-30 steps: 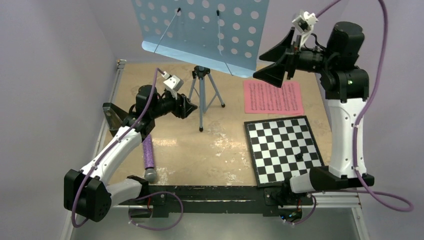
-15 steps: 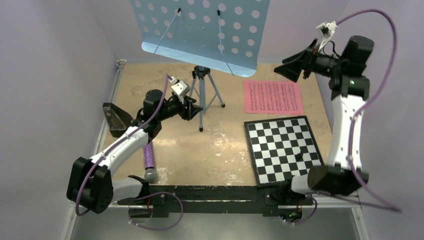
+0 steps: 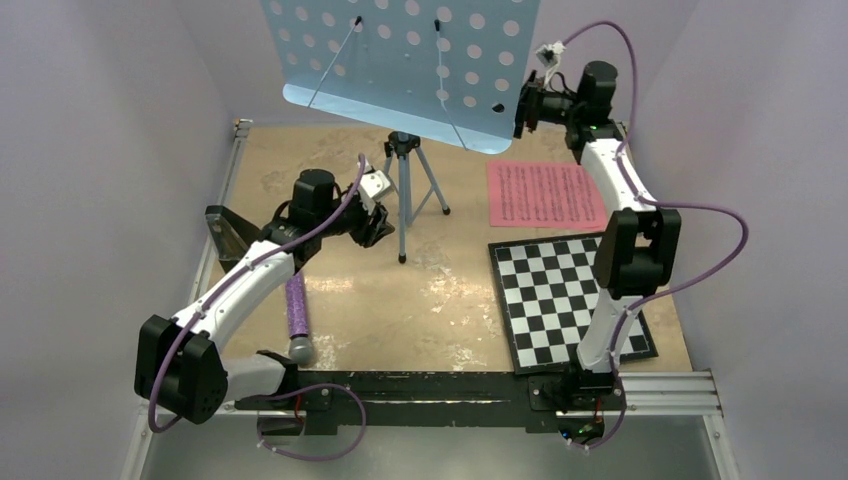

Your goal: Pack up the instrument practice props

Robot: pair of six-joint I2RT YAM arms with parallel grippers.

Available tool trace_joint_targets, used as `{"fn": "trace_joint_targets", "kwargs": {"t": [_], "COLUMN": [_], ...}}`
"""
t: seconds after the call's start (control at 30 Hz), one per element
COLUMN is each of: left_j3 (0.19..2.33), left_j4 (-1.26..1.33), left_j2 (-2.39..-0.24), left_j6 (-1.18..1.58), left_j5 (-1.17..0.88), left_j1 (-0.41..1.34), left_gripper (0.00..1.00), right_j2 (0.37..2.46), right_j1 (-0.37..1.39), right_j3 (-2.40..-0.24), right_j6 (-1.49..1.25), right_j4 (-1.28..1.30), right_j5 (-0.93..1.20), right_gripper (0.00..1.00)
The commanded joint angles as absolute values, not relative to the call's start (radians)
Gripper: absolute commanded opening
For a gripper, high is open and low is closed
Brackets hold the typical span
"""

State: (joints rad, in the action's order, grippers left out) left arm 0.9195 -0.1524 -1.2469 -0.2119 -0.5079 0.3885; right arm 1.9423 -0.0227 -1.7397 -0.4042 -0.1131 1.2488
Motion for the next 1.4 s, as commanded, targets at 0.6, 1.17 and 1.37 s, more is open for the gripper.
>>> {"fn": "trace_joint_targets", "kwargs": {"t": [0.6, 1.17, 1.37], "left_j3": [1.061, 0.951, 0.982], "left_j4": [-0.369, -0.077, 0.043], "left_j2": [-1.256, -1.253, -1.333], "left_j6": [-0.362, -0.268, -0.177], "left_j5": [-0.465, -0.481, -0.366], "left_j1": [0.399, 0.458, 0.498], "left_gripper": [0.84, 0.99, 0.99], "right_j2": [2.020, 2.086, 2.077], "right_j1": [0.331, 0.411, 0.416], "right_j3": [-1.800, -1.905, -1.878], "right_j6": [-0.669, -0.762, -0.792], "right_j4": [-0.831, -0.787, -0.775], "right_j5": [1.175, 1.106, 1.101], "right_gripper": [0.88, 0.64, 0.42]}}
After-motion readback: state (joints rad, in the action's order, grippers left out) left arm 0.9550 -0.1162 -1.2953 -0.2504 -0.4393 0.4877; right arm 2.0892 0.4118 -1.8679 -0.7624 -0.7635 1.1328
